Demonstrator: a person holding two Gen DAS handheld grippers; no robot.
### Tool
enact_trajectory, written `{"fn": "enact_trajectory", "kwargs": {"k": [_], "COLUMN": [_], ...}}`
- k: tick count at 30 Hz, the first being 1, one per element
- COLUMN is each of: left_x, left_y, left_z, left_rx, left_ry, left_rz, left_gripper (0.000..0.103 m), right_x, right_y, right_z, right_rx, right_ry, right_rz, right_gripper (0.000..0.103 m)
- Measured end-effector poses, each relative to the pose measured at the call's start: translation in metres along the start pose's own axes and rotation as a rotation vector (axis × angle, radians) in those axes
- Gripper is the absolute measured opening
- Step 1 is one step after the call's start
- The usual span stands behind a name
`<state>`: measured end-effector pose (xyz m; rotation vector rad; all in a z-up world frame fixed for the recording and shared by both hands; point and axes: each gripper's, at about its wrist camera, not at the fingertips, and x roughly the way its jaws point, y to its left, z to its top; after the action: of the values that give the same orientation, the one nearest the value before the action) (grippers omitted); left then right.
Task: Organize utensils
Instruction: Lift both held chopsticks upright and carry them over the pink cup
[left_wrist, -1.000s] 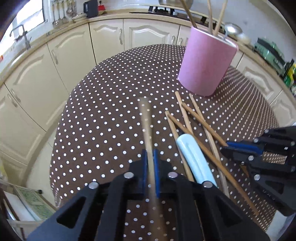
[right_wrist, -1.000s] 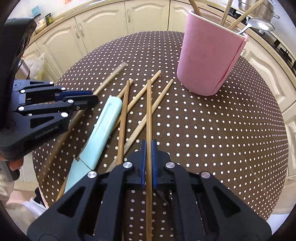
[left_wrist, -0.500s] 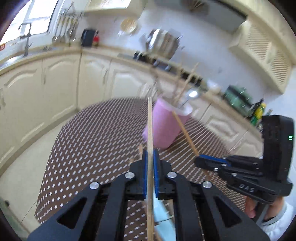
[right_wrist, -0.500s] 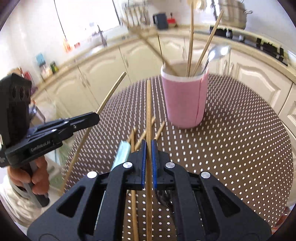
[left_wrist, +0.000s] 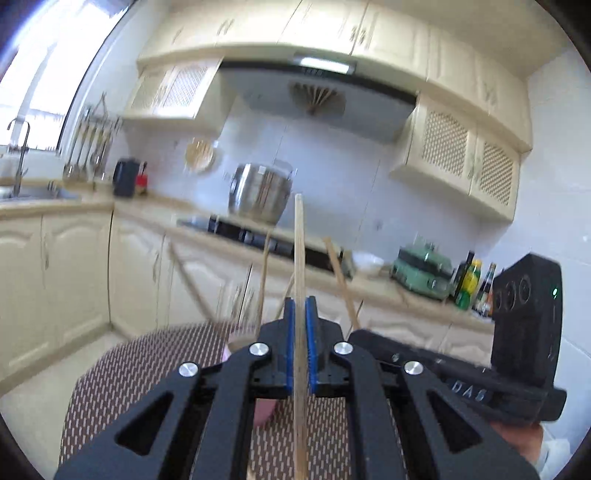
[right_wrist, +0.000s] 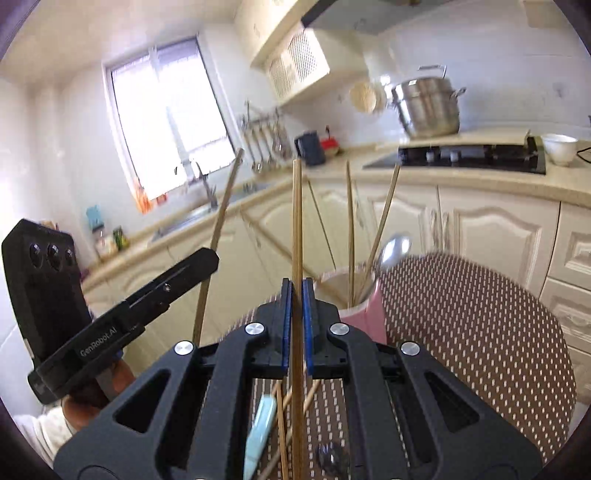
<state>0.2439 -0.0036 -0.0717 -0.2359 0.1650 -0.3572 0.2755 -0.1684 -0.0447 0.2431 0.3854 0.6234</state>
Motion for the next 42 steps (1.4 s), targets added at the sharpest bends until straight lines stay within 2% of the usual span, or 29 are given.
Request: {"fn": "enact_trajectory", "kwargs": {"k": [8, 14, 20, 25, 34, 42], "left_x": [0.038, 0.069, 0.097, 0.118, 0.134, 0.136], "left_y": [-0.002, 0.008, 0.018, 0.031, 0.039, 0.044], "left_z": [0.032, 0.034, 0.032, 0.030, 0.021, 0.009], "left_rx": [-0.003, -0.028, -0.030, -0.066, -0.051, -0.049], "left_ry": [-0.168, -0.223, -0.232, -0.250, -0.277, -0.230], "left_rz": [-0.009, 0.011, 0.016, 0.061, 0.107, 0.108], "left_gripper": [0.006, 0.006, 0.006, 0.006, 0.006, 0.006], "right_x": [0.029, 0.057, 0.081, 0.089, 0.102, 0.102], "right_y": [-0.018, -0.030, -0.042, -0.045, -0.055, -0.055], "right_z": [0.030, 0.043, 0.049, 0.047, 0.037, 0.029], "right_rx": [0.036, 0.054, 0.083, 0.079, 0.068, 0.061], "right_ry": [-0.154, -0.214, -0.251, -0.290, -0.288, -0.263], "right_rz": [-0.007, -0.014, -0.020, -0.048, -0.075, -0.075], "right_gripper": [0.006, 0.006, 0.006, 0.006, 0.006, 0.006]}}
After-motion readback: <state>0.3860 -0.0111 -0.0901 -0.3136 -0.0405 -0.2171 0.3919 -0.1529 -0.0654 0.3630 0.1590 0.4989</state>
